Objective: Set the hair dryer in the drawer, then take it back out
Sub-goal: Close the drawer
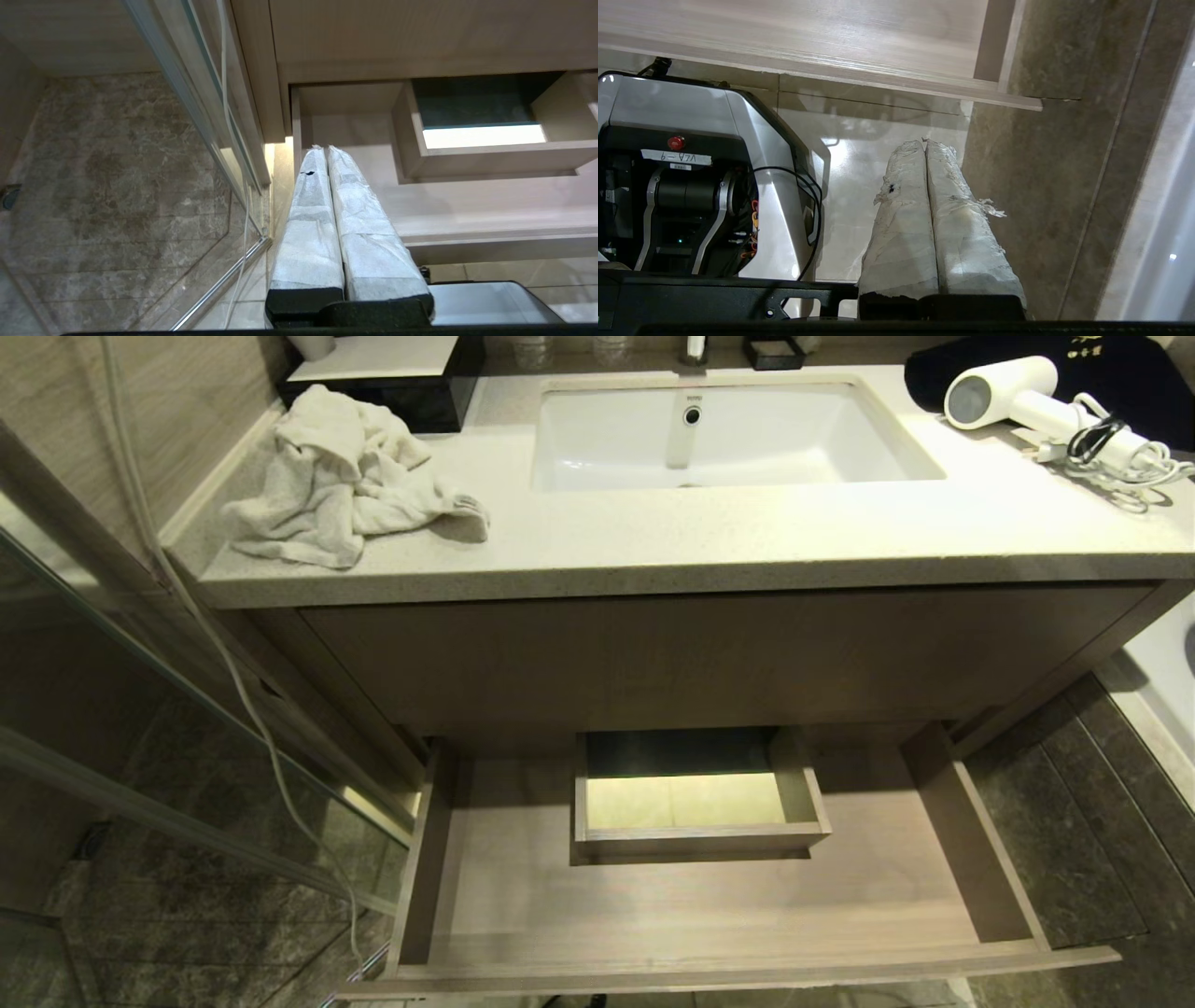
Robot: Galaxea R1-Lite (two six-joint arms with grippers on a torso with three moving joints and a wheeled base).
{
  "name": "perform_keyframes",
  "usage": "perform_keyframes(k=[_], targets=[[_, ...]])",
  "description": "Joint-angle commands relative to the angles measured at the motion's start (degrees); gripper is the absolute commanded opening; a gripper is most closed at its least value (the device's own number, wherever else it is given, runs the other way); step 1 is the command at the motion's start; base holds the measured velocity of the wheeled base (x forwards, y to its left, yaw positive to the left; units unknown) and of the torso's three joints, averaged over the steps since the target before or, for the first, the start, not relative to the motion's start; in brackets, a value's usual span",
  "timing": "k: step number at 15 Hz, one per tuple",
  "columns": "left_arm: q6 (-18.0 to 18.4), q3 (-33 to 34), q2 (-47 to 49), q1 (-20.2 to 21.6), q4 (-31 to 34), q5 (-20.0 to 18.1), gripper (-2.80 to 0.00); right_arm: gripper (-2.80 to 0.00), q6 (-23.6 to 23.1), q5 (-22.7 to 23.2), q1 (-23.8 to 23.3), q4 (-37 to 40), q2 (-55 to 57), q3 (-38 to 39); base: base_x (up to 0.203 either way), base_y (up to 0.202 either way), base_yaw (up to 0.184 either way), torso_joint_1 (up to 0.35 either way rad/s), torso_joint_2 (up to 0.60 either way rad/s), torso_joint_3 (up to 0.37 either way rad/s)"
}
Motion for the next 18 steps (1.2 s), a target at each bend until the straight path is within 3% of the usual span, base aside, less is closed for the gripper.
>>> perform_keyframes(k=[1,11,14,18], targets=[[0.0,0.0,0.1,0.0,0.0,0.0,-2.8,-2.8,-0.2,0.1,0.2,0.0,0.8,0.1,0.0,0.0,0.0,-0.286,0.54,0.26],[0.0,0.0,0.1,0.0,0.0,0.0,-2.8,-2.8,-0.3,0.0,0.6,-0.4,2.0,-1.0,0.0,0.0,0.0,-0.248,0.52,0.264],[0.0,0.1,0.1,0.0,0.0,0.0,-2.8,-2.8,-0.3,-3.0,0.6,1.1,3.4,-0.9,0.0,0.0,0.0,-0.236,0.49,0.255],[0.0,0.1,0.1,0.0,0.0,0.0,-2.8,-2.8,-0.3,-3.5,0.5,1.1,7.9,-3.6,0.0,0.0,0.0,-0.221,0.47,0.246]])
